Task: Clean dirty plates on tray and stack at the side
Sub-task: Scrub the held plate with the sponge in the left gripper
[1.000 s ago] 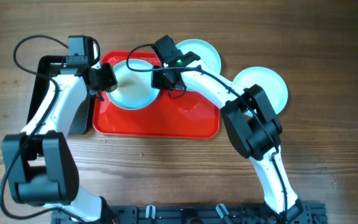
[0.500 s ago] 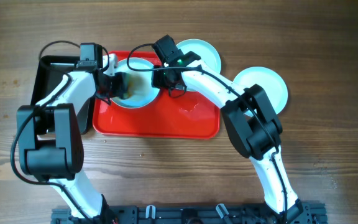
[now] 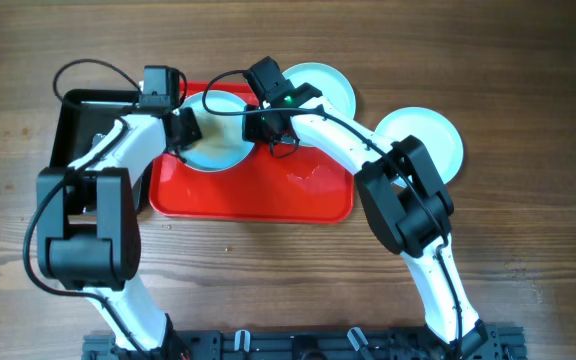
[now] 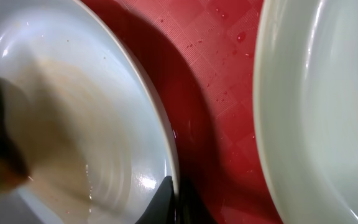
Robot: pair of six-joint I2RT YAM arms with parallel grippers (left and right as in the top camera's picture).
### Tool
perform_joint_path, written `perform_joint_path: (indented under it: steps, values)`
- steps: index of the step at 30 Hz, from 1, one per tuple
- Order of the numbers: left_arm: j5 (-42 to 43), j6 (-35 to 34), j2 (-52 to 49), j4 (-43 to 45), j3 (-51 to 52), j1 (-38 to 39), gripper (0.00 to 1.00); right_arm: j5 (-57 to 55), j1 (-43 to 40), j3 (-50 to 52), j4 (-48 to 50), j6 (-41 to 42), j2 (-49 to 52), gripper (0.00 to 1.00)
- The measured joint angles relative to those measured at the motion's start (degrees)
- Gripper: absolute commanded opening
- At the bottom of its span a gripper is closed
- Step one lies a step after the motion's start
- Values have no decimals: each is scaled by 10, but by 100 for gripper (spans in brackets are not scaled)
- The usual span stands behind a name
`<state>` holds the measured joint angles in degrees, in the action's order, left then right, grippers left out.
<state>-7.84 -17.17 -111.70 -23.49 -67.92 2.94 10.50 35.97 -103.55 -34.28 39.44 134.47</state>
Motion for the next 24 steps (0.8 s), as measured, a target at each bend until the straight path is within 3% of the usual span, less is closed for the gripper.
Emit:
perform_joint_path:
  steps: [4, 7, 10, 13, 16, 17, 19, 21, 24]
  values:
    - [-106, 5, -10, 69, 12, 28, 4, 6, 3, 0, 9, 0, 0, 4]
    - [-158, 19, -28, 181, 20, 52, 4, 6, 2, 0, 8, 4, 0, 4]
    - [-184, 29, -35, 285, 24, 72, 4, 6, 0, 0, 4, -2, 0, 4]
    - [-193, 30, -34, 297, 24, 74, 4, 6, 0, 0, 1, -7, 0, 7]
    - [-182, 31, -9, 232, 24, 74, 4, 8, 0, 0, -2, -10, 0, 40]
    - [-160, 31, 10, 196, 26, 71, 4, 9, 0, 0, -2, -12, 0, 47]
    - [-82, 23, 63, 125, 23, 59, 4, 12, 0, -3, 1, -17, -1, 47]
    - [-14, 8, 89, 56, 21, 37, 4, 12, 0, -4, -1, -17, -1, 36]
    - [29, -13, 90, 10, 21, 3, 4, 13, 0, -3, -4, -18, -1, 5]
